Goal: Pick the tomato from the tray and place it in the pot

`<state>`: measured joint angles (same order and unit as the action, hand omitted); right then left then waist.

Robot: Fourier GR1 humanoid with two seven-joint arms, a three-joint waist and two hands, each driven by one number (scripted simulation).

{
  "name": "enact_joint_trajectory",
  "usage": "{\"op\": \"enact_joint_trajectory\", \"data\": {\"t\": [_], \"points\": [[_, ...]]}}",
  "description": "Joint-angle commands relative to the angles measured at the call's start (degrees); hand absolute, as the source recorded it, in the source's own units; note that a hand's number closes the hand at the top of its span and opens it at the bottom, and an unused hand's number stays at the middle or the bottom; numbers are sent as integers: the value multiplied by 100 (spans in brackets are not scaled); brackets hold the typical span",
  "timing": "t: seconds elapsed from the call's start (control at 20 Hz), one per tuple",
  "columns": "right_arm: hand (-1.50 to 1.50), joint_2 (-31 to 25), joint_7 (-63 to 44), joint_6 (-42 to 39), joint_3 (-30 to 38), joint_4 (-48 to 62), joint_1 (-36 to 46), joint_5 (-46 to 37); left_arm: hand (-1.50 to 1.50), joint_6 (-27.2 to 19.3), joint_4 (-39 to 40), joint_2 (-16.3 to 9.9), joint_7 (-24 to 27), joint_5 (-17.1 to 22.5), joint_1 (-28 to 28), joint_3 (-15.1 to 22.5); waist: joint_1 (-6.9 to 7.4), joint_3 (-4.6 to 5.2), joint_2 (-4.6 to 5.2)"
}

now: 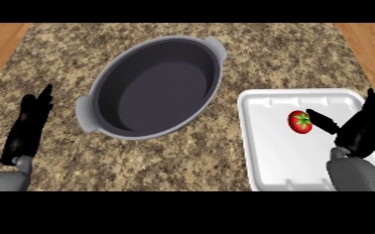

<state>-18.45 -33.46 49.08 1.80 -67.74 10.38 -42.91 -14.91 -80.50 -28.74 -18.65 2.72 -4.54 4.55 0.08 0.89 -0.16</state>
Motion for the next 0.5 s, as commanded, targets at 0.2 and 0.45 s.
{"op": "enact_joint_trajectory", "data": {"t": [0.2, 0.45], "points": [[-150, 132, -2554, -2412, -446, -93, 764, -773, 0, 162, 35, -114, -166, 74, -159, -66, 49, 0, -49], [-150, 630, -4129, -3901, -772, -566, 1472, -753, 0, -18, 59, 211, -156, -36, 42, 134, 27, -39, -58]]}}
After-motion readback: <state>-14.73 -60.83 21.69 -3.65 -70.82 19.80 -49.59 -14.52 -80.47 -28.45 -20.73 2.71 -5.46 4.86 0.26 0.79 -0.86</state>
